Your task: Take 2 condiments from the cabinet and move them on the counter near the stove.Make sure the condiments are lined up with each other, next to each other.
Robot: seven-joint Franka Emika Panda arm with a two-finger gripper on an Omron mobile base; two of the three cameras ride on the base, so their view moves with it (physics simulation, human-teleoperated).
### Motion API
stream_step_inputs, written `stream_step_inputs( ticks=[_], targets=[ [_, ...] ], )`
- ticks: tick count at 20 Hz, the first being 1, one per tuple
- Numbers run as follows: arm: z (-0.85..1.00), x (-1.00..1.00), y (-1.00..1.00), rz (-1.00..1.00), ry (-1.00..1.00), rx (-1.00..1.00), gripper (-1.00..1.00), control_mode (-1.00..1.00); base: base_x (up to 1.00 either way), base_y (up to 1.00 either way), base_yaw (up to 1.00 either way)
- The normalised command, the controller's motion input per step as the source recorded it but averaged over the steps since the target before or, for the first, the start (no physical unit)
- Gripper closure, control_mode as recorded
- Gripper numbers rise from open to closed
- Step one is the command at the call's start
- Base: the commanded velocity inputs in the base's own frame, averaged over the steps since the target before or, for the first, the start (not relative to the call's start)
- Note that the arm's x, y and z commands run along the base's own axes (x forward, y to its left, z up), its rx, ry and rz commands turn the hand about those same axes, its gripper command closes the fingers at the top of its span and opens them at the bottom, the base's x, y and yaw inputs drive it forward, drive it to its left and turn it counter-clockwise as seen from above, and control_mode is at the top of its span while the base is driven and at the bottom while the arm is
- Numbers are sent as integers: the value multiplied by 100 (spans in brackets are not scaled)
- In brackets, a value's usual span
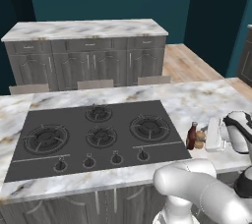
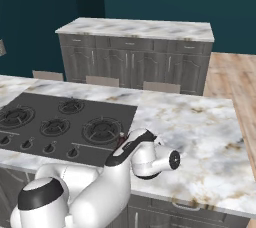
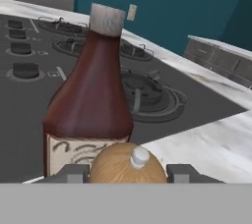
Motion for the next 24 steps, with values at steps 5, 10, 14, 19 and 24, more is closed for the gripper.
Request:
stream_step_inputs(
  ticks=[5,10,14,19,24],
  targets=[
    [-1,-11,2,0,-6,0,-100,-100,0,0,0],
    [6,-23,0,0,-16,0,-100,-100,0,0,0],
    [20,-25,0,1,-8,0,-100,-100,0,0,0],
    [74,-33,-26,0,6,2,-100,-100,0,0,0],
    [99,-32,-1,0,25,-1,-100,-100,0,0,0]
  ],
)
